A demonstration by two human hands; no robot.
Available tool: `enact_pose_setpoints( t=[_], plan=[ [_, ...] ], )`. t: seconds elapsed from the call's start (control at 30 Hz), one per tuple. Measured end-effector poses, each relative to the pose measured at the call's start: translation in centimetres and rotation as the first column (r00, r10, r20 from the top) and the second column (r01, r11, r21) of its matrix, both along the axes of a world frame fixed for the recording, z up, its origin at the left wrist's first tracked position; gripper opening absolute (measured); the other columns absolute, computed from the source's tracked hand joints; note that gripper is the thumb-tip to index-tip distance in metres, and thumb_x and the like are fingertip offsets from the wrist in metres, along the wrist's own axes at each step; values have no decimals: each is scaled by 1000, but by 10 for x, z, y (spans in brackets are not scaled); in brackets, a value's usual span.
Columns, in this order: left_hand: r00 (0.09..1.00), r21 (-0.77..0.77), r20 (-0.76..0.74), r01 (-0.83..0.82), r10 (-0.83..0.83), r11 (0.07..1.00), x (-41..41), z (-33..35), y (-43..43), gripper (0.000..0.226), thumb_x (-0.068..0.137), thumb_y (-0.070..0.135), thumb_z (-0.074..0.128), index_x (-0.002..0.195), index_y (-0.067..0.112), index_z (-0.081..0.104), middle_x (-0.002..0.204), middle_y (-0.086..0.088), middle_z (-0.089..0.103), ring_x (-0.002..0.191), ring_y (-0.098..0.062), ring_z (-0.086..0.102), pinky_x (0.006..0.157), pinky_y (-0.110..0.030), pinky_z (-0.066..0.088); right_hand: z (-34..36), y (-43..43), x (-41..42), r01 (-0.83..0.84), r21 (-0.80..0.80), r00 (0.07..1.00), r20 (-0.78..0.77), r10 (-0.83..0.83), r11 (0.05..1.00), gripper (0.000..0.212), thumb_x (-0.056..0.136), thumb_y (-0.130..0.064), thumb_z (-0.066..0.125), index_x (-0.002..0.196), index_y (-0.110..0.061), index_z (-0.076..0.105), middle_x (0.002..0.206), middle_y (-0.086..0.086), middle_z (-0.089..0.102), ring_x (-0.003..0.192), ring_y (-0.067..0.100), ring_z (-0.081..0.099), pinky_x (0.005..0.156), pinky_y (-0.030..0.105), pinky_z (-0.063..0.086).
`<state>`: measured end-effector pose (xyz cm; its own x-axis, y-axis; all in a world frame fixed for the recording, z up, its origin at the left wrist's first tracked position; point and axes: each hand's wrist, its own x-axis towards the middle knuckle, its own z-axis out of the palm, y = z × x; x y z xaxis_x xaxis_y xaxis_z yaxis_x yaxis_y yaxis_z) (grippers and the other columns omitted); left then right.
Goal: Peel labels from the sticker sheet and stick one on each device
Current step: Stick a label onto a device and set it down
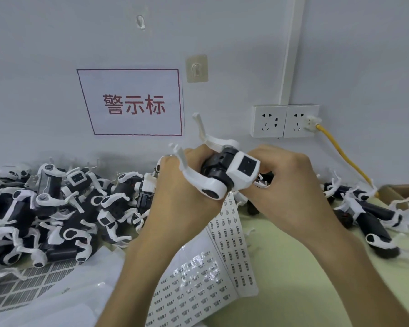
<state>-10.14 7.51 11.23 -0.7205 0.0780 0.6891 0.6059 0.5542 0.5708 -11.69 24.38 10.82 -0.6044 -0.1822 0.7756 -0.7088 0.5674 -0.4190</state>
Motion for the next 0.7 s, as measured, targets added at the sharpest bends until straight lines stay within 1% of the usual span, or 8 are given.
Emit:
enact_pose_setpoints(
  t=[0.13, 0.2, 0.3, 0.4, 0.47, 0.53, 0.63, 0.7],
  plan=[
    [999, 64, 25, 24, -26, 998, -3, -1, 1, 33, 83, 0, 76, 93, 30, 65, 74, 0, 68, 65, -17, 64, 56, -33, 54, -2, -1, -3, 28, 29, 999, 17, -29, 999, 26, 86, -23, 70, 75, -40, 54, 70, -21, 56, 70, -2, 57, 63, 7, 39],
    [994, 182, 75, 70, -85, 981, 1, 0, 4, 33, 81, 6, 82, 95, 31, 66, 74, 9, 68, 63, -6, 63, 54, -20, 51, -4, -1, -4, 47, 11, 998, 30, -48, 999, 22, 90, -21, 73, 79, -35, 59, 74, -19, 61, 74, 1, 60, 65, 6, 40],
    [973, 434, 178, 56, -146, 899, 1, 3, 6, 34, 69, 28, 89, 94, 19, 68, 75, 14, 68, 63, -8, 63, 52, -19, 49, -3, 1, -5, 1, -122, 997, 77, 8, 993, 21, 94, -19, 69, 81, -31, 59, 80, -16, 65, 71, 8, 64, 62, 11, 44],
    [902, 743, 299, -15, -312, 669, -11, 6, 15, 28, 76, 36, 79, 91, 17, 65, 89, 7, 72, 72, -8, 68, 61, -21, 55, -1, 5, -7, -142, -303, 948, 233, 217, 943, 8, 94, -31, 64, 93, -30, 56, 96, -8, 72, 92, 10, 70, 84, 29, 53],
    [837, 892, 308, -88, -452, 444, -16, 9, 15, 33, 83, 45, 72, 95, 16, 63, 98, 0, 72, 80, -11, 71, 76, -28, 58, -2, 8, -7, -244, -343, 882, 311, 355, 907, 32, 86, -42, 69, 109, -32, 50, 115, -10, 71, 112, 9, 66, 95, 34, 49],
    [778, 961, 200, -37, -595, 274, -13, 4, 11, 47, 69, 58, 72, 94, 18, 65, 98, -3, 73, 86, -17, 74, 87, -36, 57, -5, 5, -7, -292, -299, 852, 351, 389, 908, 61, 73, -52, 76, 121, -37, 42, 128, -16, 65, 123, 3, 60, 99, 28, 46],
    [707, 976, 130, 33, -695, 216, -8, -4, 6, 51, 72, 65, 66, 79, 16, 78, 94, -6, 72, 87, -22, 75, 77, -35, 62, -12, -3, -9, -274, -263, 861, 361, 358, 925, 89, 61, -55, 82, 133, -44, 31, 132, -18, 60, 125, -2, 56, 103, 26, 43],
    [667, 980, 97, 66, -739, 189, -9, -5, 8, 59, 82, 66, 59, 88, 12, 81, 97, -12, 74, 92, -25, 75, 71, -32, 62, -16, -8, -11, -264, -271, 861, 365, 353, 926, 97, 58, -55, 83, 137, -45, 28, 132, -18, 60, 125, 0, 57, 106, 27, 42]
  ],
)
